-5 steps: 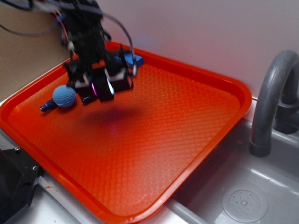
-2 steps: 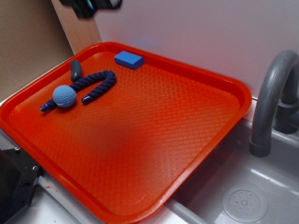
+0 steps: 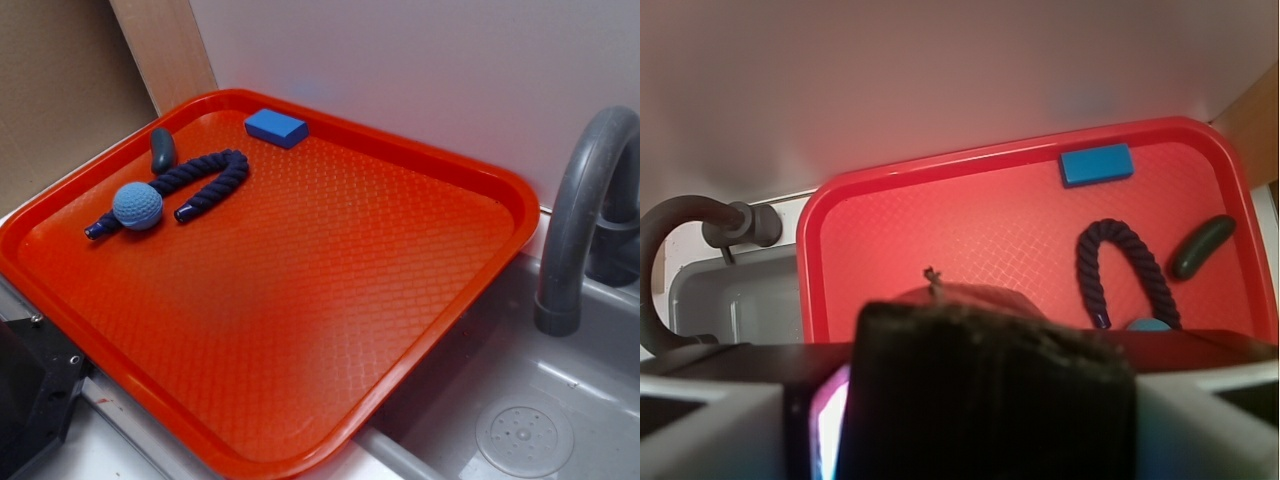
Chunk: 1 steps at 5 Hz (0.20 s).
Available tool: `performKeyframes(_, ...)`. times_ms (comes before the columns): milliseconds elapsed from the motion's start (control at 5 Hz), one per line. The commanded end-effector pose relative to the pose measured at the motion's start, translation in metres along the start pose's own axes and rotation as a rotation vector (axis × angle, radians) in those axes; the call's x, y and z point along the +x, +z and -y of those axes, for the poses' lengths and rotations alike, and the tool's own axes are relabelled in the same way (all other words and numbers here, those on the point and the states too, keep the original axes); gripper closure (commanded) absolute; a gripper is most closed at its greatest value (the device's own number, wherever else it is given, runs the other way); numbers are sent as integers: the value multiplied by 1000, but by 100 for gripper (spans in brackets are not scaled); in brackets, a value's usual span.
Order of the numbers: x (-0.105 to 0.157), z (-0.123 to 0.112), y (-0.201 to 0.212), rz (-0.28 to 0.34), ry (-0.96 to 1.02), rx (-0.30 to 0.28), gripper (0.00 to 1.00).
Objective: Grab the black box.
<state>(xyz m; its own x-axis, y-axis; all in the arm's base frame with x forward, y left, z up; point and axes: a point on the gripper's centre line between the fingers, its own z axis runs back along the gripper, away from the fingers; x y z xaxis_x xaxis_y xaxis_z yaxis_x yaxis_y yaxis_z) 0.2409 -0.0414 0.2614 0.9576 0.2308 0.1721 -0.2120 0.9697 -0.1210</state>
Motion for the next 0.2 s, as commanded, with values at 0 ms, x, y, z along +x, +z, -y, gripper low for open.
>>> performKeyframes(0, 5, -15, 5, 43, 22, -12, 100)
